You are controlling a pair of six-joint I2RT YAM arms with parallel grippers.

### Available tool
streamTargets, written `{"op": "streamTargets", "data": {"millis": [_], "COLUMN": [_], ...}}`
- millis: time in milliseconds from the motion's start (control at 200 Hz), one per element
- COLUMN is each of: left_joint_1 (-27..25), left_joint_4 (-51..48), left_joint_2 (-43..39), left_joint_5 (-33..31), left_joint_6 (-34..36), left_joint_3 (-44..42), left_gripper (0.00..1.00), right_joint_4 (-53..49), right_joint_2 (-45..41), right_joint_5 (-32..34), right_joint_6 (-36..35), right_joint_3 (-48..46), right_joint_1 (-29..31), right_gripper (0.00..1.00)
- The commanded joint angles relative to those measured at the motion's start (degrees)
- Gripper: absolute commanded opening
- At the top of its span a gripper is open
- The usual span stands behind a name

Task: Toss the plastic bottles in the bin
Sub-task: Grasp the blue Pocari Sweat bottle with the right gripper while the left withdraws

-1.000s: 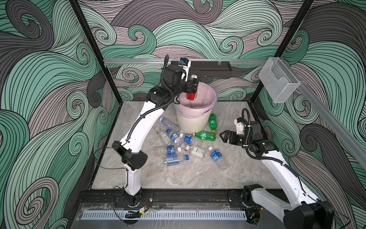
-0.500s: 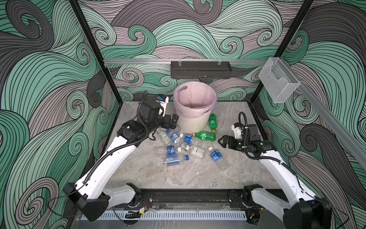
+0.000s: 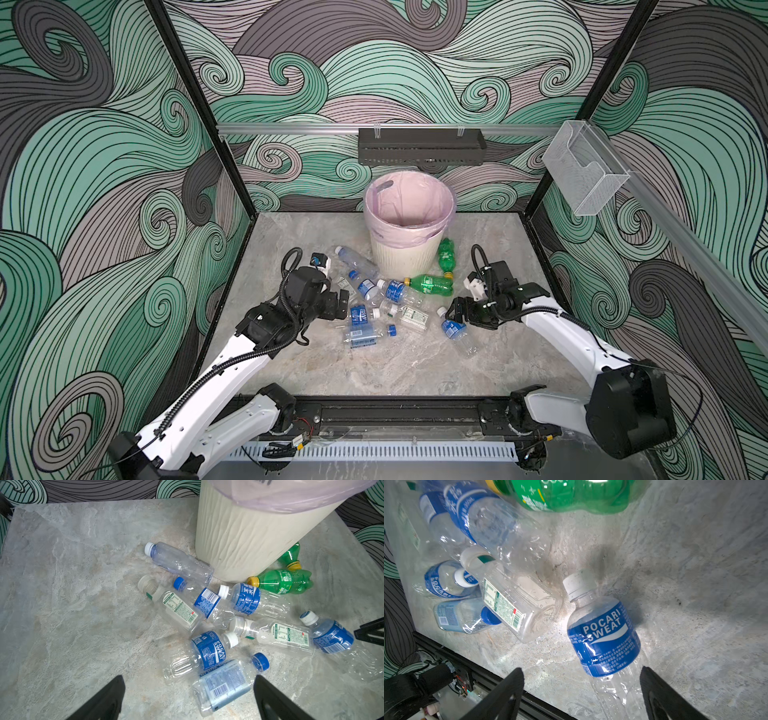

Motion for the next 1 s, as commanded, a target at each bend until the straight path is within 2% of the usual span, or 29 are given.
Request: {"op": "streamTargets", "data": {"millis": [0, 45, 480, 681, 996], "left_joint_1": [0.6, 0.7, 0.7, 0.7, 0.9], "left_joint_4": [-1.1, -1.5, -2.0, -1.9, 0.1], "left_joint_2": [-1.2, -1.0, 2.2, 2.3, 3.2], "left_joint_5": [-3.1, -3.4, -3.2, -3.3, -4.9], "left_joint_6": [-0.8, -0.5, 1.0, 1.1, 0.7], "left_joint_3": [0.7, 0.7, 1.3, 1.0, -0.4], "left_gripper": [0.98, 0.98, 0.98, 0.98, 0.98], "right_joint_4": [-0.8, 0.1, 4.2, 6.4, 7.3], "right_joint_2": [1.2, 1.0, 6.5, 9.4, 11.1], "right_joint_5": [4.7, 6.4, 8.5, 9.5, 12.1], "right_joint_6": [1.1, 1.4, 1.8, 2.2, 2.0], "right_joint_3": [0.9, 0.1, -3.6, -4.1, -3.6], "right_joint_1": [2.2, 2.9, 6.7, 7.6, 8.0], "right_gripper": [0.79, 0.76, 0.77, 0.73, 0.59]}}
